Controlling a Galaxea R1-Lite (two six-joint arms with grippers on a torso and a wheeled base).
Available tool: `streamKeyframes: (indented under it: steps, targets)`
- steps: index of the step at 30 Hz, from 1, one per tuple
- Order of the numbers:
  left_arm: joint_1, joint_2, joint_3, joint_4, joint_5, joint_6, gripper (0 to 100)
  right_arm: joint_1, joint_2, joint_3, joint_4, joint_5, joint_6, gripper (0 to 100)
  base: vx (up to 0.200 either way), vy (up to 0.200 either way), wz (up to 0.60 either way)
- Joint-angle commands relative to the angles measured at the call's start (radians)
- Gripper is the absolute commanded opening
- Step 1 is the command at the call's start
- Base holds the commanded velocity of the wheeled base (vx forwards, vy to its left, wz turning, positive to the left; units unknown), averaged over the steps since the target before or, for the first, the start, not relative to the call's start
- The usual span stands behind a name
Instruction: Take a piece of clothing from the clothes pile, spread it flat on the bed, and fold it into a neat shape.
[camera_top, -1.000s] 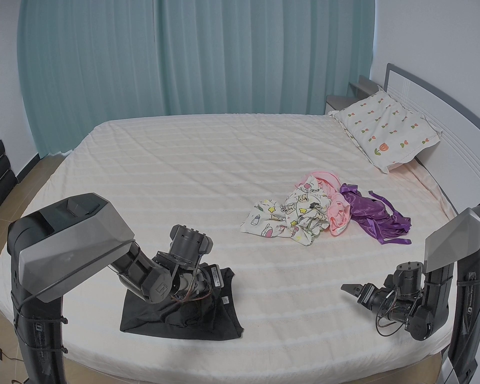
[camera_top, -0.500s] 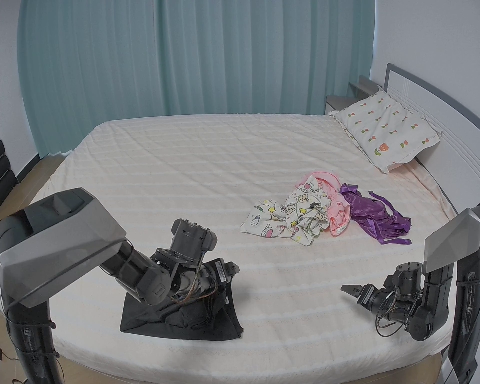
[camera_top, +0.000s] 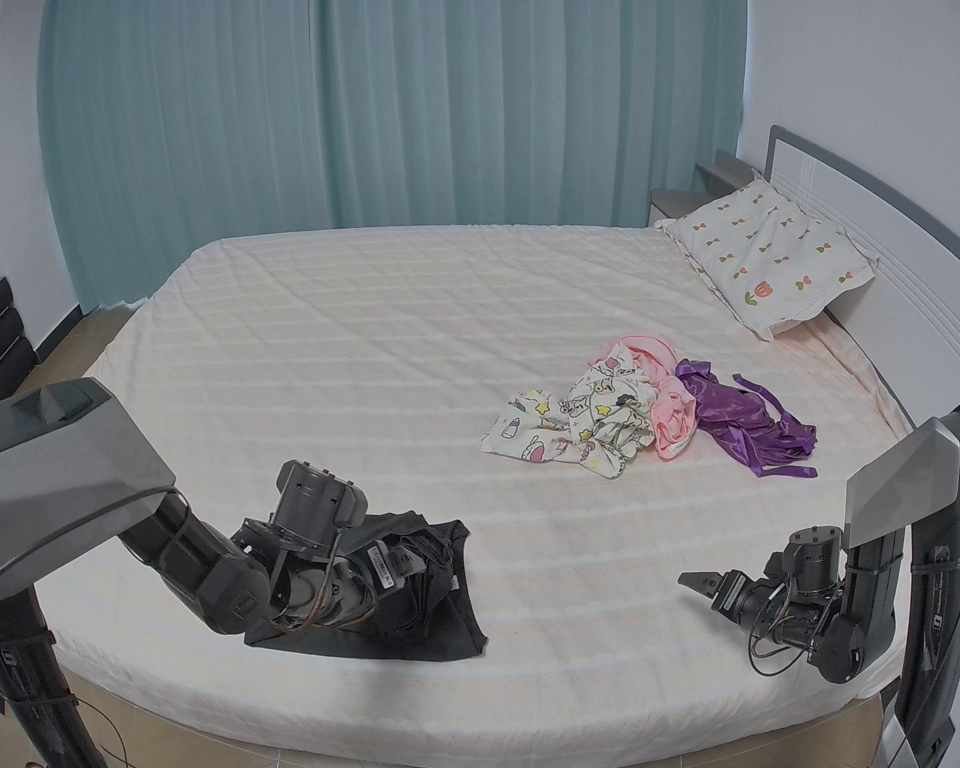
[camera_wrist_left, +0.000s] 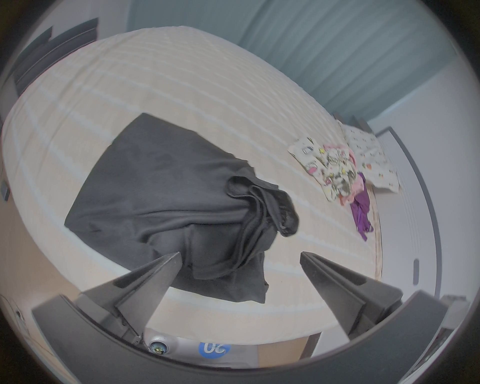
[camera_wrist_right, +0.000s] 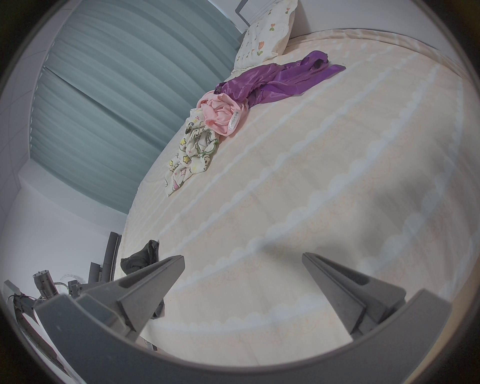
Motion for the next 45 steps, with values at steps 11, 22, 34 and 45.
streamKeyframes:
  steps: [11,22,34,45]
  targets:
    - [0.077,-0.021,0.116,-0.094,-0.003,-0.062,100,0.014,0.015,-0.001,-0.001,0.001,0.002,100,0.0,0.0,0.0]
    - [0.203,-0.025,0.13,-0.101,-0.106,-0.06,100,0.059,-0.022,-0.016,-0.014,-0.013,0.005,100,0.0,0.2,0.0]
    - [0.292,-0.011,0.161,-0.182,-0.184,-0.057,100,0.246,-0.076,-0.203,0.101,-0.141,0.003,100,0.0,0.2,0.0]
    - [0.347,-0.008,0.159,-0.183,-0.288,-0.056,100,0.409,-0.105,-0.47,0.392,-0.144,0.006,100,0.0,0.2,0.0]
